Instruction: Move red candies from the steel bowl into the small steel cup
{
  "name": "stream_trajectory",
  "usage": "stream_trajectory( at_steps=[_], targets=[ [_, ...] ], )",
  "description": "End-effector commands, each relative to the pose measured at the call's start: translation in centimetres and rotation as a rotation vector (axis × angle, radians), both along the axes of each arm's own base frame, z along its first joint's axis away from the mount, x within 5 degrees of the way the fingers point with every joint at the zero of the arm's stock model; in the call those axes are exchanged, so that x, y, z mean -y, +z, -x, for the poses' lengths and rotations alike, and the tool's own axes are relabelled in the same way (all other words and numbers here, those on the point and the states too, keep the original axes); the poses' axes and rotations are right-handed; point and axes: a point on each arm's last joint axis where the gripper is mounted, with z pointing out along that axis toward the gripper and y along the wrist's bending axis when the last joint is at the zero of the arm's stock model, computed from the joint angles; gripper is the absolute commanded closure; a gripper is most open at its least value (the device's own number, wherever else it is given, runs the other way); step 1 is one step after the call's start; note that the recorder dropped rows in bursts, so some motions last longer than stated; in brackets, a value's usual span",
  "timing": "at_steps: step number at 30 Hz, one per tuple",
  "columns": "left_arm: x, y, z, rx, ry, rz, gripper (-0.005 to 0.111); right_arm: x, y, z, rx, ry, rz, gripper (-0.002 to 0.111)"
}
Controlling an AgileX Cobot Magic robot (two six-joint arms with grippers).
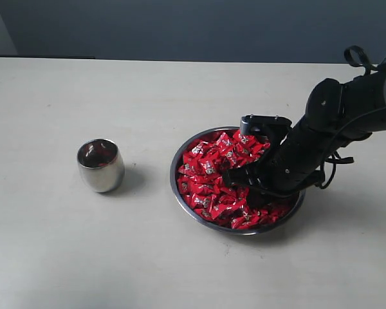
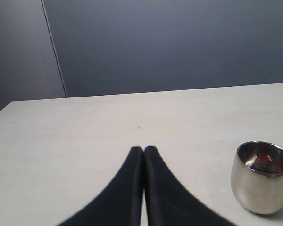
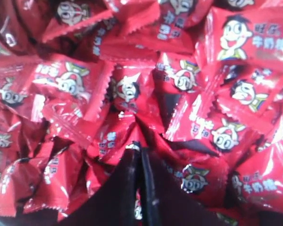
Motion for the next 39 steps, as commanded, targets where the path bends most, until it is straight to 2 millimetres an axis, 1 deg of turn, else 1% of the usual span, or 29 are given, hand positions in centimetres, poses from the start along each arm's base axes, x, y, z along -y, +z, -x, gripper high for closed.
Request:
stream_trajectory(
  at_steps=[1,5,12,24,28,39],
  targets=[
    [0.0,0.0,0.0,0.007,0.0,-0.001,0.106,0.0,1.1,-0.1,0.058,0.011,-0.014,0.109],
    [0.0,0.0,0.0,0.007,0.0,-0.001,0.106,0.1,2.8,-0.1,0.118,0.01,-0.042,0.109],
    [0.0,0.0,0.0,0.007,0.0,-0.001,0.106,0.2,3.4,0.0,0.135,0.013,-0.05,0.109],
    [0.0,-0.1,0.0,0.005,0.001,-0.001,0.106,0.2,3.3,-0.1,0.148,0.024,-0.04,0.109],
    [0.0,-0.1,0.0,0.005,0.001,-0.001,0.106,0.3,3.4,-0.4,0.177,0.029,-0.033,0.109],
    [0.0,-0.1,0.0,0.005,0.001,-0.001,0.106,0.3,2.1,-0.4,0.134,0.039,-0.007,0.109]
  ],
)
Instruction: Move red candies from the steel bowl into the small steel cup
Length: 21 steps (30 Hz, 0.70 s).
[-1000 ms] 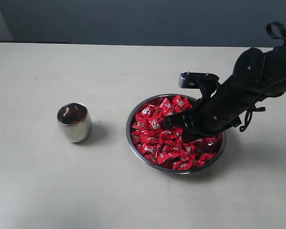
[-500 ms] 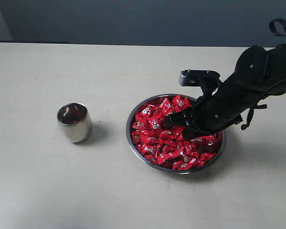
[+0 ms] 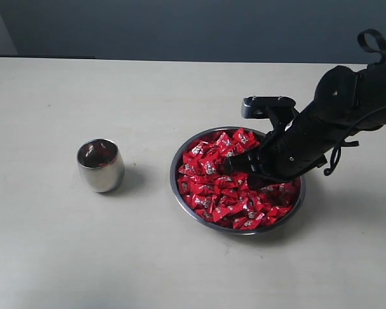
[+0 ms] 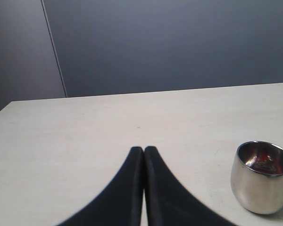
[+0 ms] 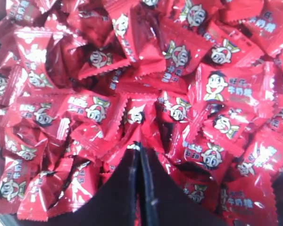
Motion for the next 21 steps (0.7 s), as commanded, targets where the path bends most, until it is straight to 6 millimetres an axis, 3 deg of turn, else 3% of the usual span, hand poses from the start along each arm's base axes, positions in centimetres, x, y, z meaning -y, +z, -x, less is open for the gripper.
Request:
stream_trajectory(
  at_steps=[1,13,21],
  targets=[
    [0.0,-0.06,0.02,0.005,0.001,-0.001,0.106,0.2,-0.39,0.02,-0.006,0.017,0.02,0.109],
    [0.0,-0.06,0.02,0.005,0.001,-0.001,0.106,0.24,-0.53,0.03,-0.009,0.025,0.028,0.109],
    [0.0,-0.04,0.01,0.008,0.0,-0.001,0.106,0.13,-1.07,0.03,-0.035,0.013,0.027,0.081]
  ],
)
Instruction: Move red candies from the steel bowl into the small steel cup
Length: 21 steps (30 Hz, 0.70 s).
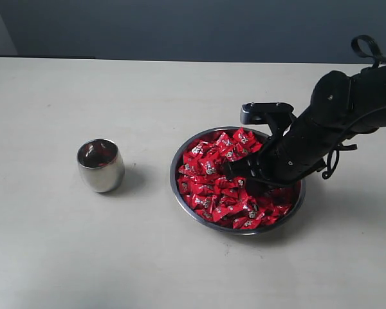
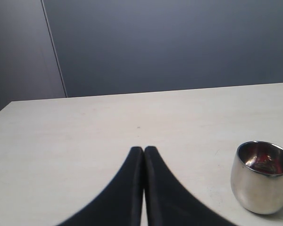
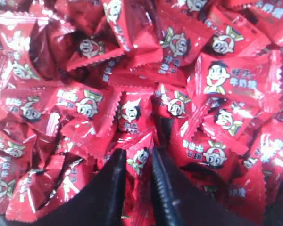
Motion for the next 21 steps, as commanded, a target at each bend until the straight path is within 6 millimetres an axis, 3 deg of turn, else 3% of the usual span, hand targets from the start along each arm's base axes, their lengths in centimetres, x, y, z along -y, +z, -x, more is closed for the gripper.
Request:
stream_trajectory(
  at_steps=[1,21],
  targets=[
    [0.0,0.0,0.0,0.008,0.0,-0.001,0.106,0.1,-0.2,0.0,-0.012,0.0,0.003,0.081],
    [0.0,0.0,0.0,0.008,0.0,-0.001,0.106,0.1,-1.6,-0.1,-0.032,0.002,0.028,0.083]
  ],
)
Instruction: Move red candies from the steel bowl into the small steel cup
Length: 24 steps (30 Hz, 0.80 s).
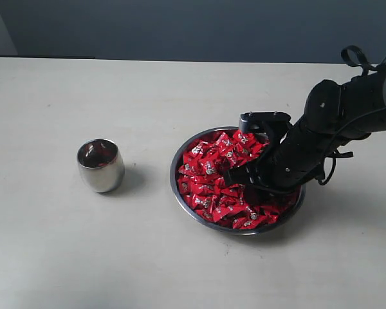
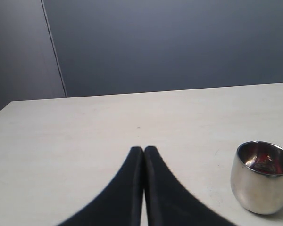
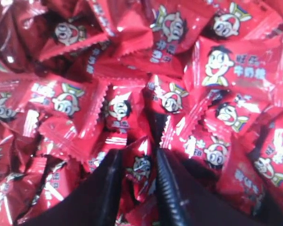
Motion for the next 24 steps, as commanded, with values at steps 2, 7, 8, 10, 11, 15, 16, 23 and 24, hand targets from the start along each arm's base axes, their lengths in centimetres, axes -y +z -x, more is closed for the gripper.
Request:
stream_trajectory(
  at_steps=[2,7,8,10,11,15,16,23,24],
  targets=[
    [0.0,0.0,0.0,0.008,0.0,-0.001,0.106,0.2,-0.1,-0.1,0.007,0.012,0.009,0.083],
    [0.0,0.0,0.0,0.008,0.0,-0.001,0.106,-0.2,0.7,-0.7,0.028,0.047,0.015,0.083],
    [0.0,0.0,0.0,0.008,0.0,-0.001,0.106,-0.3,0.9,-0.9,0.032,0.048,0.011,0.083],
    [0.0,0.0,0.0,0.008,0.0,-0.001,0.106,-0.6,1.4,-1.3,0.043,0.051,0.002,0.083],
    [0.0,0.0,0.0,0.008,0.0,-0.001,0.106,-0.7,1.6,-1.5,0.046,0.048,-0.002,0.083],
    [0.0,-0.1,0.0,0.005,0.001,0.0,0.106,-0.9,2.2,-2.0,0.063,0.054,0.006,0.083],
    [0.0,-0.1,0.0,0.005,0.001,0.0,0.106,-0.8,2.2,-2.0,0.062,0.056,0.015,0.083],
    [0.0,-0.1,0.0,0.005,0.001,0.0,0.106,-0.7,2.2,-1.9,0.049,0.052,0.027,0.083],
    [0.0,-0.1,0.0,0.005,0.001,0.0,0.106,-0.7,2.1,-1.9,0.045,0.053,0.028,0.083]
  ],
)
